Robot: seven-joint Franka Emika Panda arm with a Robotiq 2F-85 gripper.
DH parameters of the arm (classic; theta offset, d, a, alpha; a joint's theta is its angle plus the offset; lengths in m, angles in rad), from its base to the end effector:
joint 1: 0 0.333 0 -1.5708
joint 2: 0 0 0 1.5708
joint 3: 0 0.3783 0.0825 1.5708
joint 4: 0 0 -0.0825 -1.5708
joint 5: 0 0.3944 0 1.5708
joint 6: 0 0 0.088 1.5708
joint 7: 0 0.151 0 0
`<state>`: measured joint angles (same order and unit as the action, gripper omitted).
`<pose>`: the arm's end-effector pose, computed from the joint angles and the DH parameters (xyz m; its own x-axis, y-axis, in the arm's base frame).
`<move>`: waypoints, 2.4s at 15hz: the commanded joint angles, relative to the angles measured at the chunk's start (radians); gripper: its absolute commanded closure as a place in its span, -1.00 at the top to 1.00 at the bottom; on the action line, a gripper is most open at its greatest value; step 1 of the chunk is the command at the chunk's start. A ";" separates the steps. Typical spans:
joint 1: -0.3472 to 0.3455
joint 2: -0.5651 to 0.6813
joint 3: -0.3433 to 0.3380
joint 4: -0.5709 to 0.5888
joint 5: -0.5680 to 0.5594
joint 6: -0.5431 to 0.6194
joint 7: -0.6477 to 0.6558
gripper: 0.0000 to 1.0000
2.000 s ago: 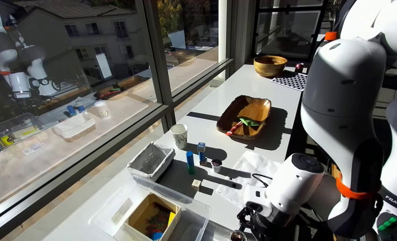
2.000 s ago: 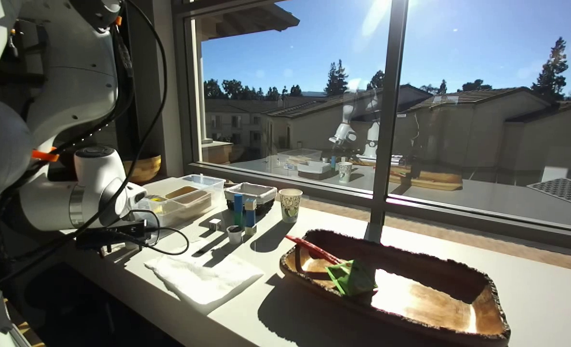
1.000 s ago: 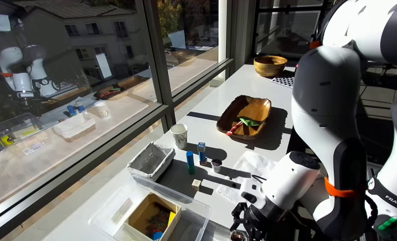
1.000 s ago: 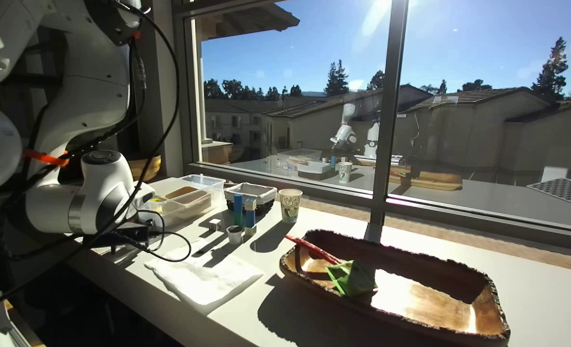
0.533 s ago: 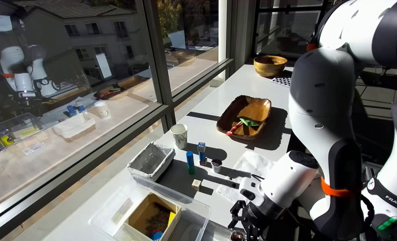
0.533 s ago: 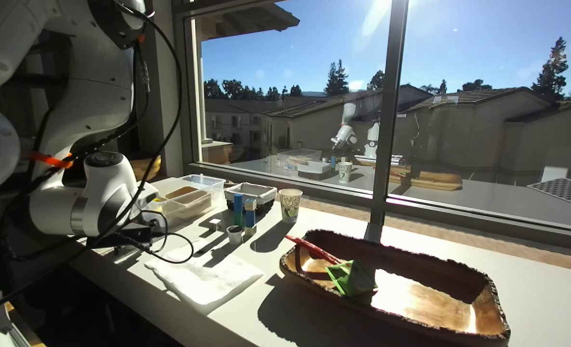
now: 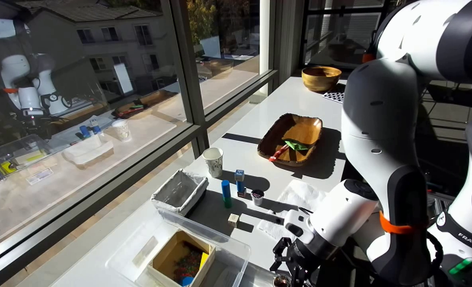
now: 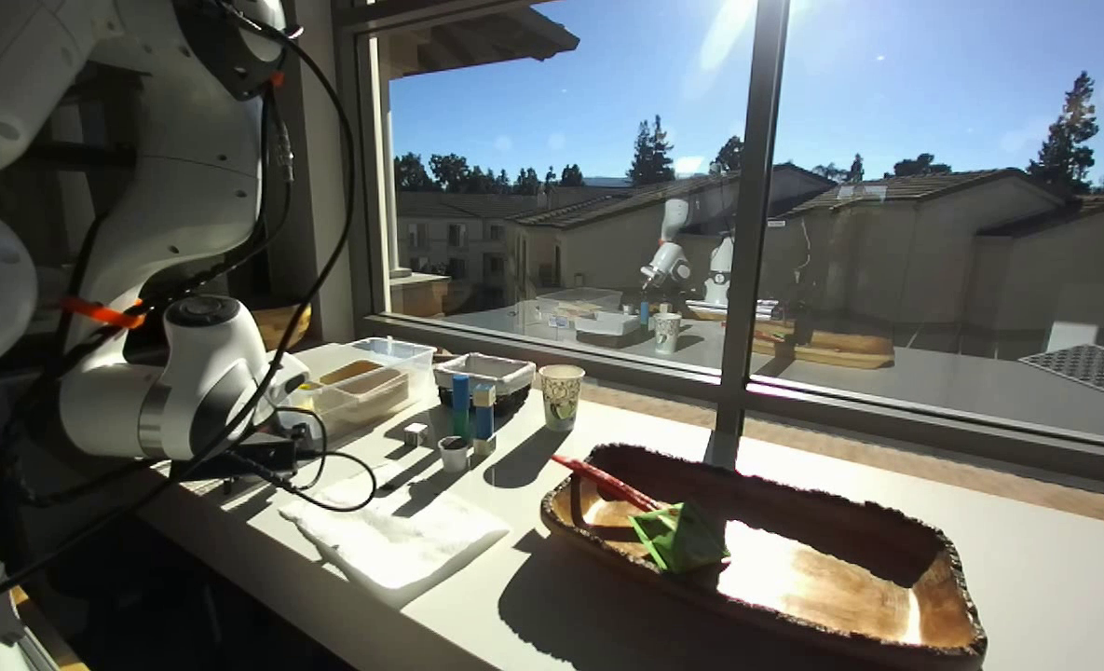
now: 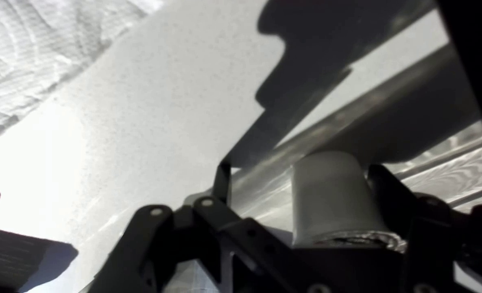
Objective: Pick up the bottle from the left and put some of the objects onto the towel
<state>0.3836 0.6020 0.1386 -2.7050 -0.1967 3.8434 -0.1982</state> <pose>0.3712 0.2580 0.1164 0.5500 0.6386 0.5383 0.7585 -0.6516 -0.0020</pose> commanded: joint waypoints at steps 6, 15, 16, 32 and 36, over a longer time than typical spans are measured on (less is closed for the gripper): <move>-0.017 0.057 0.017 0.027 0.039 0.079 -0.014 0.55; -0.011 0.077 0.013 0.032 0.062 0.118 -0.020 0.45; -0.010 0.077 0.013 0.032 0.065 0.122 -0.020 0.30; 0.023 0.015 -0.009 -0.022 0.142 0.163 -0.072 -0.71; 0.035 -0.043 -0.018 -0.065 0.178 0.155 -0.116 -0.71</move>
<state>0.3894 0.6187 0.1333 -2.7157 -0.0634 3.9869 -0.2775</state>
